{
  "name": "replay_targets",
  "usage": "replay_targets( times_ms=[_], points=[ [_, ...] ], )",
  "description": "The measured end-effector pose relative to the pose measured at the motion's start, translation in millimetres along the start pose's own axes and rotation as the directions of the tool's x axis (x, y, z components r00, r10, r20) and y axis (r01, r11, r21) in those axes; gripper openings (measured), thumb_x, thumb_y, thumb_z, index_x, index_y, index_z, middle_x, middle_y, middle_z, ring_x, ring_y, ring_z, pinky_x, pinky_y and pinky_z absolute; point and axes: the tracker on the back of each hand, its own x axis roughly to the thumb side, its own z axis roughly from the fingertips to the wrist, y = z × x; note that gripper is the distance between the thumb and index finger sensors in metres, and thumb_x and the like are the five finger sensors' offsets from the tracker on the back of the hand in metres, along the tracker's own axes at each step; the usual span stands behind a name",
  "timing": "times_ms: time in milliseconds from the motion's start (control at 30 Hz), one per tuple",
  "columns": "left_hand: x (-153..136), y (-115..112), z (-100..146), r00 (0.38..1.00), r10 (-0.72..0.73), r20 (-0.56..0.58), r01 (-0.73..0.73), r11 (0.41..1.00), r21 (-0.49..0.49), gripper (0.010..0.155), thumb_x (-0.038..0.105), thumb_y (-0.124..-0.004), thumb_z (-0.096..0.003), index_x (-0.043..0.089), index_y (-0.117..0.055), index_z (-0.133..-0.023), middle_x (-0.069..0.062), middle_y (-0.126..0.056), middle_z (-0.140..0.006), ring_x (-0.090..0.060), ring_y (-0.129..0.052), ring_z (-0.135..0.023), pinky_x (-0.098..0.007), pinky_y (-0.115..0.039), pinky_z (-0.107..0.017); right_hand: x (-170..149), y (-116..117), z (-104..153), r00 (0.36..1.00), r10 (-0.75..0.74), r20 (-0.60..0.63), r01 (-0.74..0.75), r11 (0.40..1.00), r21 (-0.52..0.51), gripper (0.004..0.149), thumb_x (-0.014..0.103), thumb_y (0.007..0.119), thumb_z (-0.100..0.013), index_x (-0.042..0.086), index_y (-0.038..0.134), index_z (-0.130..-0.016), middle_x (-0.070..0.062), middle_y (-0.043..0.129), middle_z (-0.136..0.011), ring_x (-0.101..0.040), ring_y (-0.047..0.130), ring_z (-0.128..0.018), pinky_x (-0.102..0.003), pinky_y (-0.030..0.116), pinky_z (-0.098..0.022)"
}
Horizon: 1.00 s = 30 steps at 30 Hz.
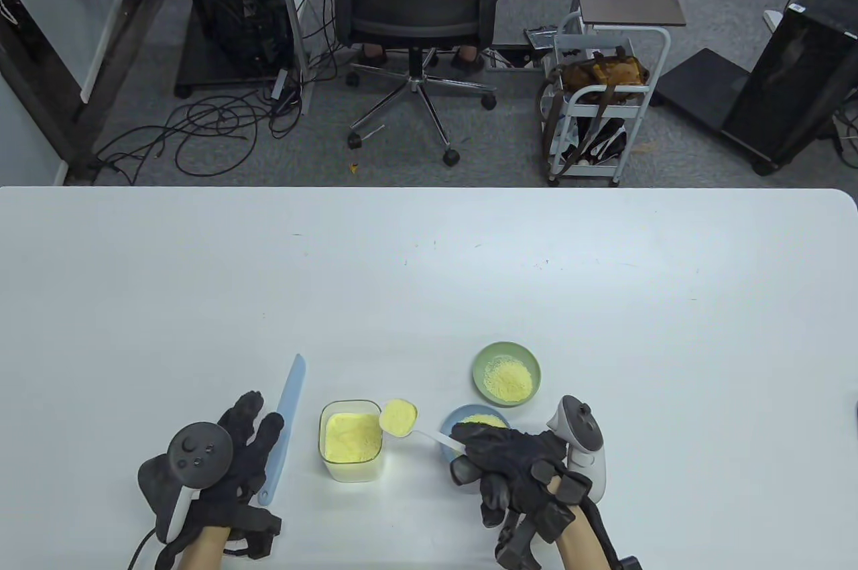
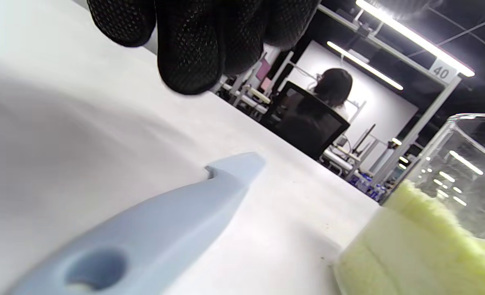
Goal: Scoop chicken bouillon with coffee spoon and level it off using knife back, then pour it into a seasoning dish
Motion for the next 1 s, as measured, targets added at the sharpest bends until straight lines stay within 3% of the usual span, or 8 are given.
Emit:
replay_targets(
  times_ms=[67,133,267,400,567,833,1000],
  points=[
    [-1.3,-4.0,-0.5,1.000,0.014,0.011,-0.013,0.999,-0.041,0.084,0.070,-0.053,-0.0436,0.022,-0.038,-0.111,-0.016,-0.051,-0.116,-0.038,-0.071,-0.100,-0.059,-0.055,-0.071,0.2,-16.1,10.5,1.000,-0.003,0.004,0.003,0.997,-0.080,0.042,0.013,0.068,-0.047,-0.013,0.051,-0.076,-0.032,0.080,-0.047,0.004,0.094,-0.009,-0.022,0.090,0.000],
    [-3.0,-8.6,-1.9,1.000,0.026,0.015,-0.025,0.997,-0.079,0.087,0.072,-0.049,-0.0435,0.021,-0.031,-0.112,-0.019,-0.043,-0.117,-0.040,-0.063,-0.105,-0.063,-0.050,-0.072,-1.5,-31.7,19.2,1.000,-0.005,-0.007,0.004,0.987,-0.158,0.042,0.012,0.069,-0.046,-0.013,0.052,-0.076,-0.033,0.080,-0.047,0.003,0.094,-0.008,-0.023,0.090,0.001],
    [-6.2,-13.4,-4.6,0.999,0.053,0.009,-0.052,0.990,-0.132,0.089,0.073,-0.046,-0.0434,0.021,-0.026,-0.112,-0.021,-0.036,-0.119,-0.042,-0.056,-0.108,-0.066,-0.046,-0.072,-8.5,-71.8,34.3,0.997,0.047,-0.055,-0.061,0.950,-0.305,0.043,0.013,0.068,-0.047,-0.010,0.050,-0.079,-0.033,0.077,-0.052,0.002,0.094,-0.013,-0.024,0.090,-0.004],
    [-6.9,-13.2,-5.5,0.998,0.055,0.002,-0.054,0.991,-0.125,0.089,0.073,-0.046,-0.0437,0.020,-0.027,-0.112,-0.021,-0.038,-0.118,-0.042,-0.055,-0.108,-0.067,-0.046,-0.072,-12.3,-90.4,35.9,0.997,0.037,-0.067,-0.061,0.916,-0.397,0.043,0.013,0.068,-0.047,-0.007,0.049,-0.081,-0.033,0.074,-0.057,-0.001,0.092,-0.016,-0.026,0.087,-0.007],
    [-5.8,-12.2,-5.1,0.999,0.050,-0.003,-0.050,0.992,-0.114,0.087,0.072,-0.046,-0.0442,0.020,-0.028,-0.112,-0.021,-0.039,-0.118,-0.042,-0.057,-0.107,-0.067,-0.046,-0.072,-10.8,-99.0,27.3,0.992,0.068,-0.102,-0.104,0.905,-0.413,0.045,0.012,0.066,-0.047,-0.004,0.045,-0.084,-0.034,0.064,-0.064,-0.005,0.089,-0.021,-0.030,0.084,-0.013],
    [-5.8,-13.0,-5.6,0.999,0.054,-0.004,-0.054,0.992,-0.117,0.086,0.071,-0.046,-0.0445,0.021,-0.030,-0.112,-0.020,-0.041,-0.118,-0.042,-0.058,-0.107,-0.067,-0.046,-0.072,-5.1,-94.5,18.1,0.972,0.164,-0.170,-0.223,0.876,-0.428,0.047,0.012,0.069,-0.044,-0.001,0.046,-0.084,-0.034,0.056,-0.069,-0.009,0.088,-0.024,-0.034,0.082,-0.018],
    [-5.9,-14.7,-6.0,0.998,0.069,-0.006,-0.069,0.989,-0.130,0.085,0.071,-0.045,-0.0444,0.021,-0.031,-0.112,-0.020,-0.043,-0.118,-0.042,-0.059,-0.107,-0.066,-0.047,-0.072,4.1,-88.6,21.3,0.952,0.236,-0.196,-0.304,0.816,-0.492,0.046,0.010,0.071,-0.041,0.002,0.052,-0.082,-0.034,0.056,-0.068,-0.011,0.087,-0.022,-0.035,0.080,-0.017]
  ],
)
